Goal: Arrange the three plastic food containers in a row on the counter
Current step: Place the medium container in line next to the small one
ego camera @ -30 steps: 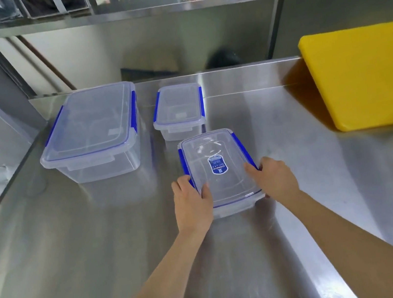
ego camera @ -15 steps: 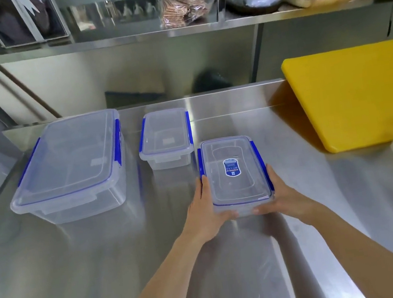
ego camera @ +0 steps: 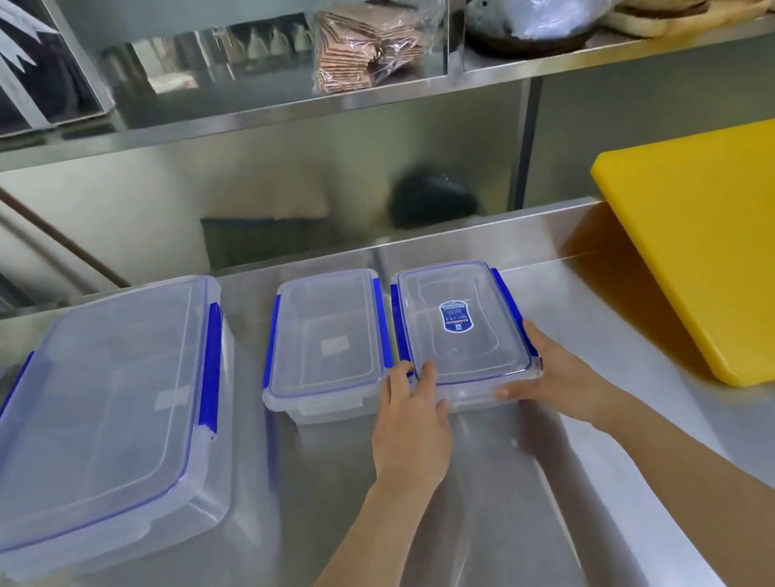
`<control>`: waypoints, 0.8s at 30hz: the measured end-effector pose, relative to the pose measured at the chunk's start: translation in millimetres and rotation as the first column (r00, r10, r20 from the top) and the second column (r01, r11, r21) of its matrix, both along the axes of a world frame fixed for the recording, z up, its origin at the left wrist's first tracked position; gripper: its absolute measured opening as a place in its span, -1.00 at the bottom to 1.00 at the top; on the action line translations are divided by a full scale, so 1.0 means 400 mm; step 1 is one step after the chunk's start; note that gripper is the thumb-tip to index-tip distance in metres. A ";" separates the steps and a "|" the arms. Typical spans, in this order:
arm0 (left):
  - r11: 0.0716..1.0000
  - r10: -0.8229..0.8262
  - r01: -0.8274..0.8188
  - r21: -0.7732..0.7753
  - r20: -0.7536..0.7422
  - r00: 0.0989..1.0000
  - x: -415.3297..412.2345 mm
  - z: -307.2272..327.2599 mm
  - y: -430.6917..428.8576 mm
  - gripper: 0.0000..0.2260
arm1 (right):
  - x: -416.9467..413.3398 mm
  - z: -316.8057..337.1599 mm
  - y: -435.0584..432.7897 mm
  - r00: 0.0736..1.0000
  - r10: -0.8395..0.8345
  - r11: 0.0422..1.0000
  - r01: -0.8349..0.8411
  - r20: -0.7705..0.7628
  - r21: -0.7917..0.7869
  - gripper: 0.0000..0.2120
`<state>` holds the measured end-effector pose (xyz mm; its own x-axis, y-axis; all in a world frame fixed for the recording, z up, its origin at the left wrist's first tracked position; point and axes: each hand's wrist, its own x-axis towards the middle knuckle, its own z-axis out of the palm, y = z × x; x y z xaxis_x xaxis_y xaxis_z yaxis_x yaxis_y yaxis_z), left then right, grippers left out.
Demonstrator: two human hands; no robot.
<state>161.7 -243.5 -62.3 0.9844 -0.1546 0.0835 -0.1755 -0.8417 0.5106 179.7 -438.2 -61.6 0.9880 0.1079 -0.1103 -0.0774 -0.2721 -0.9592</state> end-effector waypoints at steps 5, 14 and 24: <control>1.000 0.014 -0.015 -0.006 -0.150 0.989 0.050 0.011 -0.028 -0.46 | 0.058 -0.011 -0.001 0.999 -0.024 0.999 0.022 0.034 0.042 -0.27; 0.759 0.199 -0.343 -0.553 -0.305 0.931 0.083 0.045 -0.061 -0.53 | 0.060 -0.009 0.005 0.994 -0.101 0.993 0.099 0.040 0.064 -0.32; 0.816 0.090 -0.226 -0.531 -0.271 0.958 0.096 0.026 -0.178 -0.65 | 0.038 0.002 -0.114 0.975 -0.222 0.972 0.219 0.028 0.090 -0.48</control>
<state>199.9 -314.8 -52.0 0.9930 0.0096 -0.1176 0.1111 -0.4115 0.9046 194.8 -483.9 -60.9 0.9918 -0.1055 -0.0725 -0.0897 -0.1693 -0.9815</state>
